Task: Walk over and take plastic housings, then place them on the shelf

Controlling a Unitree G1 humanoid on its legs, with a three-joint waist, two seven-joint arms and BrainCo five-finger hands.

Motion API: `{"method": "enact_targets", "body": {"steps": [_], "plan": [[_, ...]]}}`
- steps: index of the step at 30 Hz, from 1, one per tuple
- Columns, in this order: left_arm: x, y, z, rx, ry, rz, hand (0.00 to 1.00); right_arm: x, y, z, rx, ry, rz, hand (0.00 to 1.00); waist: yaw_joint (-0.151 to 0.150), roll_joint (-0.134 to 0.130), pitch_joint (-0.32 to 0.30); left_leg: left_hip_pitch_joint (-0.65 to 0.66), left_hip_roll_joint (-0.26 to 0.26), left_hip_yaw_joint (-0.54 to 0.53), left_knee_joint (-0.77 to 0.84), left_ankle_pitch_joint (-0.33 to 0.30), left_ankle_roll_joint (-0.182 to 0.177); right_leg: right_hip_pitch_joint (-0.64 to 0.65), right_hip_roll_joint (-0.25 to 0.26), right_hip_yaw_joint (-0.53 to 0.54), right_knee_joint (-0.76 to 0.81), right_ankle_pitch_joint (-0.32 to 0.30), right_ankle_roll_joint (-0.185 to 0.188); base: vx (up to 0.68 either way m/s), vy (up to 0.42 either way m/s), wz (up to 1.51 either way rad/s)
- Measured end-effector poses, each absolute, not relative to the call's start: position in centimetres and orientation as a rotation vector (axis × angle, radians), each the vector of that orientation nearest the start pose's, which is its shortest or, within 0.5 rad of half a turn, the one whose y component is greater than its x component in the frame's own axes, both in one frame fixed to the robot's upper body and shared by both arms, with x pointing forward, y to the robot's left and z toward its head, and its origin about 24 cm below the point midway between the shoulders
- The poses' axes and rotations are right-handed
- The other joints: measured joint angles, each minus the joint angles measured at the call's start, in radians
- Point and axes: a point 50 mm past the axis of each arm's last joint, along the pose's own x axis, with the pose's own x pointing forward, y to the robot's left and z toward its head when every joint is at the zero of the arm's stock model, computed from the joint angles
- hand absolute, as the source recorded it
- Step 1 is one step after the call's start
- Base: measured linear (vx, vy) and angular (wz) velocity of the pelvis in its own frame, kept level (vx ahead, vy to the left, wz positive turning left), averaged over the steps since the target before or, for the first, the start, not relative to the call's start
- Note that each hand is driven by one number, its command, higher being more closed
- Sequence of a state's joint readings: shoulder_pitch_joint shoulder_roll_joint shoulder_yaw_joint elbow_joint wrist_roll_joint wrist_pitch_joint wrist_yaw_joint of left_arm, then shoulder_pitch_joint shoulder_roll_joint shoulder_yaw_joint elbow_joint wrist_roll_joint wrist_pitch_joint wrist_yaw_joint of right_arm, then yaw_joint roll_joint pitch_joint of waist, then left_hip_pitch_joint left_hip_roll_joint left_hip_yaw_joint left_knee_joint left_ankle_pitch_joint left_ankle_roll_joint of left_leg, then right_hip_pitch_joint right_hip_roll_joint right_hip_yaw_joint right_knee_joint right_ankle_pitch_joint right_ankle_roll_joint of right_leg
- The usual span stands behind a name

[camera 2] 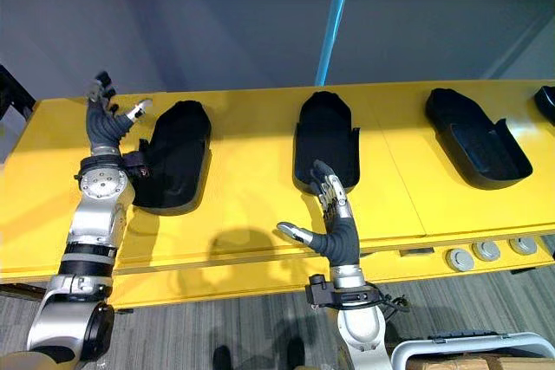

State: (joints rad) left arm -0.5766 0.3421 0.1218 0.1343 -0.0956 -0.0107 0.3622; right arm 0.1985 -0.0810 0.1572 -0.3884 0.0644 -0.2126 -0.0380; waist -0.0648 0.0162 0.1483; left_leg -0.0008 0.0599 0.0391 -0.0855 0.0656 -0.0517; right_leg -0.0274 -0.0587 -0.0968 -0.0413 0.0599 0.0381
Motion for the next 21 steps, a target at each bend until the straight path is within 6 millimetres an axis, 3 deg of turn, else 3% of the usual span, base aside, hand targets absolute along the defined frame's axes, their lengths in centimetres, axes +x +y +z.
{"method": "enact_targets", "body": {"steps": [2, 3, 6, 12, 15, 21], "plan": [[31.4, 22.7, 20.0, 0.066, -0.554, 0.46, 0.0, 20.7, -13.5, 10.0, 0.039, -0.37, 0.085, 0.0, 0.001, 0.013, -0.01, 0.019, 0.0, -0.006, 0.0, 0.0, 0.0, 0.021, -0.001, -0.003, 0.0, -0.003, 0.001, 0.02, 0.024, 0.08], [30.2, 22.9, 19.6, 0.059, -0.57, 0.491, 1.0, 20.7, -13.5, 9.9, 0.038, -0.366, 0.085, 0.0, 0.002, 0.019, -0.02, 0.025, 0.0, -0.01, -0.001, 0.0, 0.0, 0.029, -0.001, -0.008, 0.0, -0.006, 0.001, 0.01, 0.019, 0.1], [27.2, 23.0, 18.2, 0.074, -0.6, 0.552, 1.0, 20.6, -13.6, 9.9, 0.038, -0.364, 0.086, 0.0, 0.011, 0.028, -0.054, 0.025, 0.0, -0.018, -0.001, 0.0, 0.0, 0.033, -0.002, -0.023, 0.0, -0.008, 0.001, 0.0, 0.016, 0.09], [20.8, 22.5, 12.4, 0.06, -0.448, 0.574, 1.0, 20.6, -13.5, 9.0, 0.048, -0.324, 0.092, 0.0, 0.036, 0.028, -0.093, 0.039, 0.0, -0.03, -0.005, -0.002, -0.001, 0.056, -0.005, -0.032, -0.002, -0.016, 0.003, -0.01, 0.018, 0.06], [19.4, 21.8, 10.4, 0.063, -0.352, 0.521, 1.0, 20.3, -13.5, 8.6, 0.057, -0.306, 0.086, 0.0, 0.042, 0.025, -0.109, 0.03, 0.0, -0.039, -0.005, -0.004, -0.005, 0.06, -0.007, -0.045, -0.009, -0.021, 0.01, -0.01, 0.009, 0.12], [18.5, 20.9, 8.4, 0.04, -0.25, 0.389, 1.0, 20.2, -13.8, 8.5, 0.054, -0.302, 0.083, 0.0, 0.05, 0.024, -0.131, 0.023, 0.0, -0.046, -0.005, 0.0, 0.001, 0.059, -0.008, -0.053, -0.016, -0.018, 0.014, 0.01, 0.004, 0.04]]}}
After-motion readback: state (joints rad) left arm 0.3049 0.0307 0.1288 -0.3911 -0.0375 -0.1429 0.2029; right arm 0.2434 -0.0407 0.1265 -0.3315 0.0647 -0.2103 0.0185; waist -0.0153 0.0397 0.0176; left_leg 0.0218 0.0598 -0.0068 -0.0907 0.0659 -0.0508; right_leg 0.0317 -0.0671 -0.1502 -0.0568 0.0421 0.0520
